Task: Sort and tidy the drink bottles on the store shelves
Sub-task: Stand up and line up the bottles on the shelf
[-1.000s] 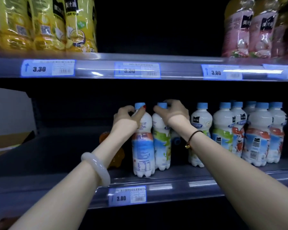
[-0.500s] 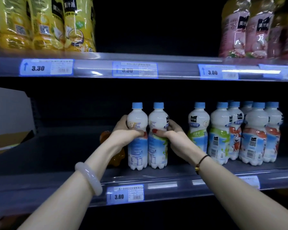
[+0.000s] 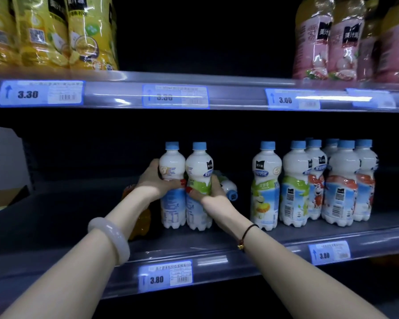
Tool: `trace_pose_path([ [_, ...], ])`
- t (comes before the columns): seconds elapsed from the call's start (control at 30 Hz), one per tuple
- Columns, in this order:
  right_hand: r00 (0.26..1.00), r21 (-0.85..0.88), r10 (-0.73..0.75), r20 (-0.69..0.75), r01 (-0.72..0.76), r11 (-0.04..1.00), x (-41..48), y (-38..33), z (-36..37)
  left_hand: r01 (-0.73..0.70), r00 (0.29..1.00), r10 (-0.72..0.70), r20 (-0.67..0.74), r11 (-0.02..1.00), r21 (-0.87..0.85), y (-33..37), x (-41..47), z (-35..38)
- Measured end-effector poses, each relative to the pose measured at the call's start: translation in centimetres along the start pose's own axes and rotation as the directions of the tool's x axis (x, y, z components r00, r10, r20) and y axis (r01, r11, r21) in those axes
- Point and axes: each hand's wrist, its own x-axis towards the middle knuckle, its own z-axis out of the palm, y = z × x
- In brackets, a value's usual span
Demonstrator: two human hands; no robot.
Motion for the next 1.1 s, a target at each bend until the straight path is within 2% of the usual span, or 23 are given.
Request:
trace_pose_path([
  [0.17,0.999,-0.118,-0.040,0.003,0.040,0.992,1.6,0.6,1.4,0.031,0.997,-0.035,-0.066,0.998,-0.061,-1.0,1.4,0.5],
  [0.23,1.000,-0.148,-0.007,0.002,0.007,0.989,2.3,0.9,1.7,0.058,0.996,-0.062,-0.060,0.996,-0.066,-1.7,2.0,0.4],
  [0.4,0.999,-0.170,0.007,0.034,-0.001,0.985,3.4,1.6,2.1,0.074,0.997,-0.076,0.016,0.992,0.102,-2.6,3.2,-1.8],
  [0.5,0.998,-0.107,0.006,0.059,0.001,0.994,3.6,1.7,3.1,0.072,0.994,-0.089,0.066,0.974,0.215,-3.1,3.5,-3.6],
  [0.63,0.995,-0.023,0.000,0.096,0.003,1.000,3.9,1.8,4.6,0.071,0.994,-0.082,0.077,0.987,0.144,-4.1,3.1,-4.7],
  [0.73,0.994,-0.023,0.005,0.114,-0.003,1.000,4.2,1.8,4.9,0.073,0.996,-0.077,0.046,0.993,0.088,-4.5,2.8,-4.7],
  [0.93,0.993,-0.215,0.046,0.109,-0.022,0.976,4.0,0.8,4.0,0.128,0.991,-0.130,0.024,0.989,0.073,-4.0,1.9,-4.3],
  [0.97,0.999,-0.283,0.010,0.044,0.003,0.959,4.1,0.4,3.3,0.134,0.991,-0.131,-0.037,0.985,0.111,-3.6,1.5,-4.3],
  [1.0,0.997,-0.365,-0.058,-0.044,0.037,0.930,4.4,0.1,2.5,0.118,0.982,-0.091,-0.164,0.980,0.158,-2.9,1.0,-4.3],
  [1.03,0.983,-0.457,-0.129,-0.128,0.057,0.888,4.7,-0.2,1.4,0.039,0.945,0.028,-0.327,0.980,0.197,-2.1,0.3,-3.9],
  [1.07,0.967,-0.552,-0.174,-0.184,0.045,0.833,5.1,-0.4,0.3,-0.107,0.861,0.207,-0.464,0.967,0.233,-1.1,-0.5,-3.4],
  [1.1,0.960,-0.642,-0.180,-0.216,-0.001,0.767,5.5,-0.3,-0.7,-0.262,0.786,0.358,-0.505,0.932,0.251,0.1,-1.4,-2.4],
])
